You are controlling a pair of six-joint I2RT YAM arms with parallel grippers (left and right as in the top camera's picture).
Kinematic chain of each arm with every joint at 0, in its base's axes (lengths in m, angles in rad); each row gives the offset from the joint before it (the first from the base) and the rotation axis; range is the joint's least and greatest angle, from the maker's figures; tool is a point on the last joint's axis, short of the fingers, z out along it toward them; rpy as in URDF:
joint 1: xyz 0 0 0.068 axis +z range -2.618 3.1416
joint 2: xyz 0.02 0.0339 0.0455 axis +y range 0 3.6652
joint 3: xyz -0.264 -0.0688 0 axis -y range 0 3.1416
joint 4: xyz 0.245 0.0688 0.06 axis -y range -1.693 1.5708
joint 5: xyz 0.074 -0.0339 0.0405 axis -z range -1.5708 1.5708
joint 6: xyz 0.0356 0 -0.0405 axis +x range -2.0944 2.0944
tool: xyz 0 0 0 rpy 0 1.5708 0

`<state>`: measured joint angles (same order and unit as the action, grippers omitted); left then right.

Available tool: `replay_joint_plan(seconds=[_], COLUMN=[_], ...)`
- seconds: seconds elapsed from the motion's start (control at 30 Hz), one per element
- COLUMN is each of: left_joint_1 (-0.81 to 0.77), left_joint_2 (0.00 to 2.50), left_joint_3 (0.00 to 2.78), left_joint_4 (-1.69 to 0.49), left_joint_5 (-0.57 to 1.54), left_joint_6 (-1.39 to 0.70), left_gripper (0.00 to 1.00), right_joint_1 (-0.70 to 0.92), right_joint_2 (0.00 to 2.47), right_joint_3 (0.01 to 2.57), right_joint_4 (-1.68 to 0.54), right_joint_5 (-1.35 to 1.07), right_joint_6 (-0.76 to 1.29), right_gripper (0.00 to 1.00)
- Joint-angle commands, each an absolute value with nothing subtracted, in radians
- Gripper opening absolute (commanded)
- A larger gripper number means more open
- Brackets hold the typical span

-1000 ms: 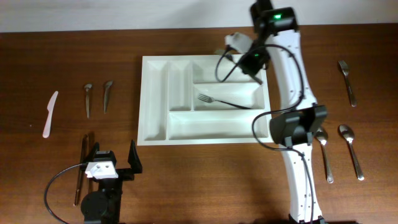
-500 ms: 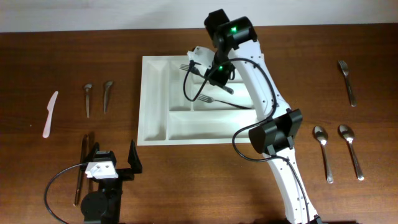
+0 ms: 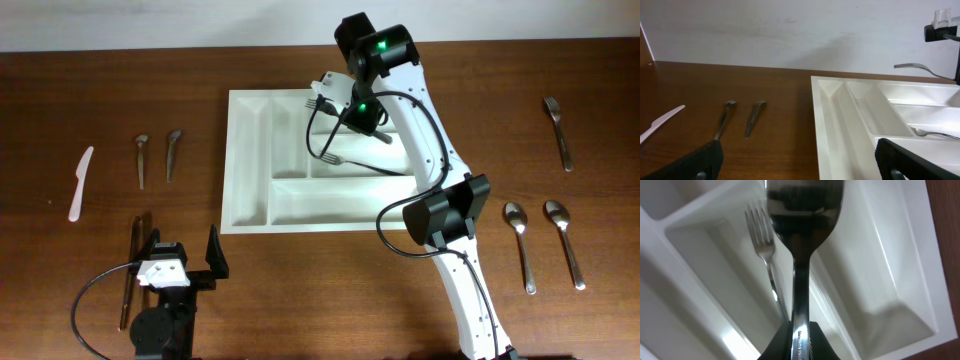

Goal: Pack container
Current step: 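Lower the fork beside the first fork and open the right gripper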

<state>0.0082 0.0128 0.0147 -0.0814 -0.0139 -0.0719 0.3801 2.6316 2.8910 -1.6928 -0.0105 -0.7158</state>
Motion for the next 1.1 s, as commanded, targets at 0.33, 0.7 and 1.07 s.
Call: replay_joint_plan(seconds=[0.33, 0.7, 1.07], left_joint_1=[0.012, 0.012, 0.012], left_joint_2=[0.006, 0.006, 0.006], left_joint_3=[0.009, 0.009, 0.009], left_joint_4=[-0.082, -0.082, -0.082], left_joint_5=[-0.006, -0.006, -0.006], left_joint_6=[-0.063, -0.063, -0.063], left_gripper=[0.99, 0.99, 0.99], right_joint_1=[0.365, 0.307, 0.342], right_joint_2=[2.590, 2.590, 2.522], right_joint_3=[2.898, 2.885, 2.807], right_joint_4=[-1.699, -1.699, -1.699], right_joint_5=[-0.045, -0.136, -0.078], right_joint_6=[-0.930, -0.972, -0.884], right_gripper=[0.04, 0.04, 0.04])
